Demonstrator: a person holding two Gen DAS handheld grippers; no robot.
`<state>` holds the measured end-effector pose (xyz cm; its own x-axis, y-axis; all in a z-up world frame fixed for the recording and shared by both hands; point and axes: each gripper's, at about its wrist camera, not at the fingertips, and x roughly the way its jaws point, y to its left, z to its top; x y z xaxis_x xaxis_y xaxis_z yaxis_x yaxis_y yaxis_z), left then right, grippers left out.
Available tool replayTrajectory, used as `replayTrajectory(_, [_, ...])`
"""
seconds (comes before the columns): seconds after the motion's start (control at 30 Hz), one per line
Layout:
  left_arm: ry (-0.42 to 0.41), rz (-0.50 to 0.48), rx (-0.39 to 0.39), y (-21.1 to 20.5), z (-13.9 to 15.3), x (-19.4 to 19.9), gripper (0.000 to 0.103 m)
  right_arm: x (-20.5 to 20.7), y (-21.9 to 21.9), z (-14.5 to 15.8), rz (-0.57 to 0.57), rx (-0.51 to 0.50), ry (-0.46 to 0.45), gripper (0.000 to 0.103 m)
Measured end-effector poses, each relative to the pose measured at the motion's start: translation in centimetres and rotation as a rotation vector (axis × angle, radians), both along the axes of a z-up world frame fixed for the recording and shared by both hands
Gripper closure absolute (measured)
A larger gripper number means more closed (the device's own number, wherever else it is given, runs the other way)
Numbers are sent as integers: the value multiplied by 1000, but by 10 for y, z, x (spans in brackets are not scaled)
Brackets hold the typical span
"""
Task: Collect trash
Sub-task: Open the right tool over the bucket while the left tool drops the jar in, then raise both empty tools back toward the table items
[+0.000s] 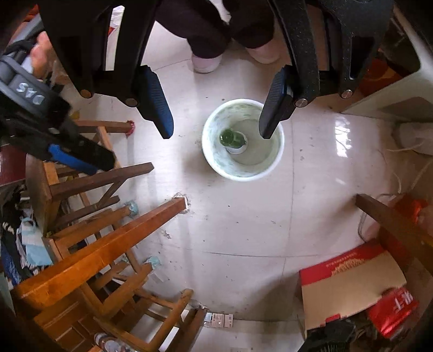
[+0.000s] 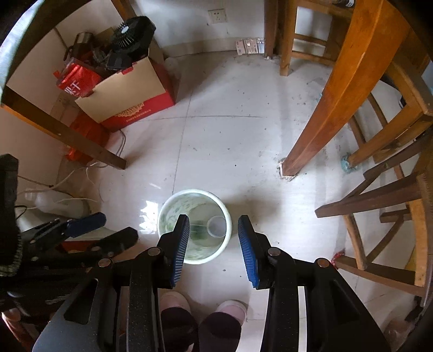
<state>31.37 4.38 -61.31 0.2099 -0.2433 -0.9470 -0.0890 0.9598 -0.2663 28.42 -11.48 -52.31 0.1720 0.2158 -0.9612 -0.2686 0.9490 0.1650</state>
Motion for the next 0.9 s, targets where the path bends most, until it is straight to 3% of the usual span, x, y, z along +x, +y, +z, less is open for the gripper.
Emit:
replayTrajectory(0.17, [-17, -8, 43, -2, 40, -5, 38, 0, 0, 28, -5, 8, -6, 69])
replayTrajectory(0.33, [-54, 3, 49, 4, 96, -11, 38, -3, 1, 77, -10, 20, -23, 69])
replayTrajectory(0.53, [-138, 20, 33, 9, 186, -21, 38, -11, 5, 152, -5, 34, -70, 69])
replayTrajectory(0.9, [-385, 15, 107, 12, 362, -50, 38, -34, 12, 297, -3, 66, -224, 69])
